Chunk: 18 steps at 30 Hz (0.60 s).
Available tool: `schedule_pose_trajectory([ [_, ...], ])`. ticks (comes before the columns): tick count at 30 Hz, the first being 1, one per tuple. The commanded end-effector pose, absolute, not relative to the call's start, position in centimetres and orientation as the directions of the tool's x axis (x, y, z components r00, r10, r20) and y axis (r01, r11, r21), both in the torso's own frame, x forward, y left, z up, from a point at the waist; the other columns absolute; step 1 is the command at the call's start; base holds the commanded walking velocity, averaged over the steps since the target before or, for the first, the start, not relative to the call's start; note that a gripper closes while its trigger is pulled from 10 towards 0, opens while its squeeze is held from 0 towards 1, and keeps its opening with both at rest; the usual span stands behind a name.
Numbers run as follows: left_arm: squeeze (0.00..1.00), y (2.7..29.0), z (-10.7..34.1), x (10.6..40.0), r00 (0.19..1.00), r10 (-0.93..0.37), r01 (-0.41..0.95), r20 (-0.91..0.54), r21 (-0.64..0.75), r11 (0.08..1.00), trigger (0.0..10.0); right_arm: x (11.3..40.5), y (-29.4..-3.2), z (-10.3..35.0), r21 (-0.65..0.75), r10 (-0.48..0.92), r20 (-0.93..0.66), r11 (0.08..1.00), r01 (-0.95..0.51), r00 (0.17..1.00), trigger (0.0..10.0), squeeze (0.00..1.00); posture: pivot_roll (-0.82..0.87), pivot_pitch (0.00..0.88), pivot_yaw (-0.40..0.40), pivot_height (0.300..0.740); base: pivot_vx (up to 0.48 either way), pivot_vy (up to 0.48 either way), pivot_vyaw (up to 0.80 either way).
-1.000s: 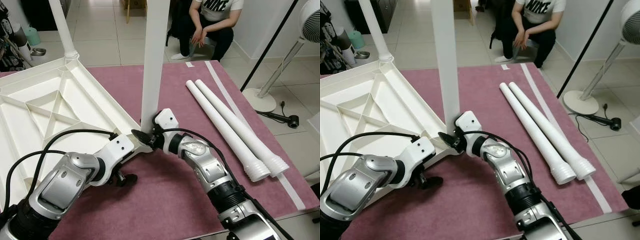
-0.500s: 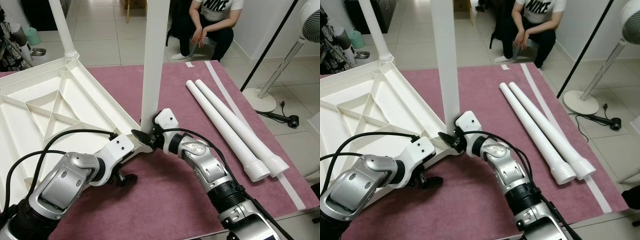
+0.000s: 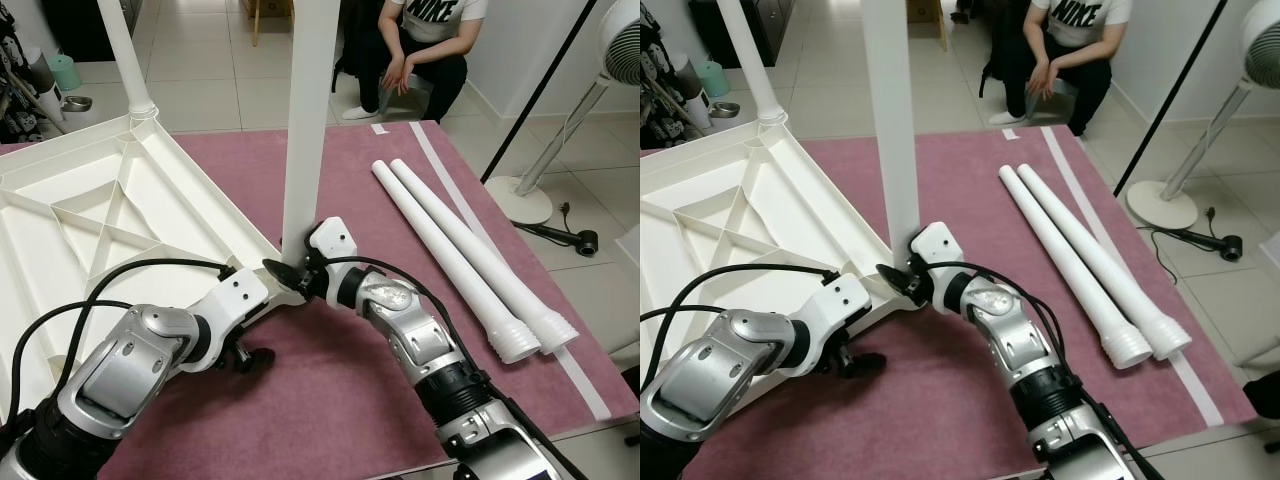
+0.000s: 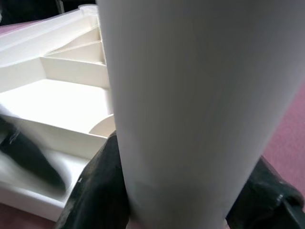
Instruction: Building children table
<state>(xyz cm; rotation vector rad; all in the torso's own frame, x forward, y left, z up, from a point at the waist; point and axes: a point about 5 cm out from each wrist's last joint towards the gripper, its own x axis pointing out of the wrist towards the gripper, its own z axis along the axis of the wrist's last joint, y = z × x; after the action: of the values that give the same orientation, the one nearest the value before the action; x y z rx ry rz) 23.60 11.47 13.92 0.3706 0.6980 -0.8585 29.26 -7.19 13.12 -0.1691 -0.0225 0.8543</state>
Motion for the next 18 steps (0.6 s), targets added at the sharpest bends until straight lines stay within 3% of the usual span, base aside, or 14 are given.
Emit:
schedule_pose_trajectory([
  [1,0.00,9.94,19.38,25.67,0.686,-0.698,0.696,-0.208,0.467,0.545,10.0,29.31,-8.51,15.18,-0.221,0.739,0.048,0.664,-0.715,0.671,10.0,0.00,0.08,0.000,0.000,0.740,0.000,0.000,0.00],
  [7,0.00,10.02,19.54,25.98,0.711,-0.677,0.670,-0.188,0.471,0.574,10.0,29.20,-8.73,15.23,-0.218,0.738,0.055,0.666,-0.713,0.673,10.0,0.00,0.08,0.000,0.000,0.740,0.000,0.000,0.00],
  [18,0.00,9.97,19.75,25.32,0.692,-0.699,0.679,-0.181,0.491,0.545,10.0,29.42,-8.83,15.22,-0.216,0.729,0.055,0.675,-0.705,0.682,10.0,0.00,0.08,0.000,0.000,0.740,0.000,0.000,0.00],
])
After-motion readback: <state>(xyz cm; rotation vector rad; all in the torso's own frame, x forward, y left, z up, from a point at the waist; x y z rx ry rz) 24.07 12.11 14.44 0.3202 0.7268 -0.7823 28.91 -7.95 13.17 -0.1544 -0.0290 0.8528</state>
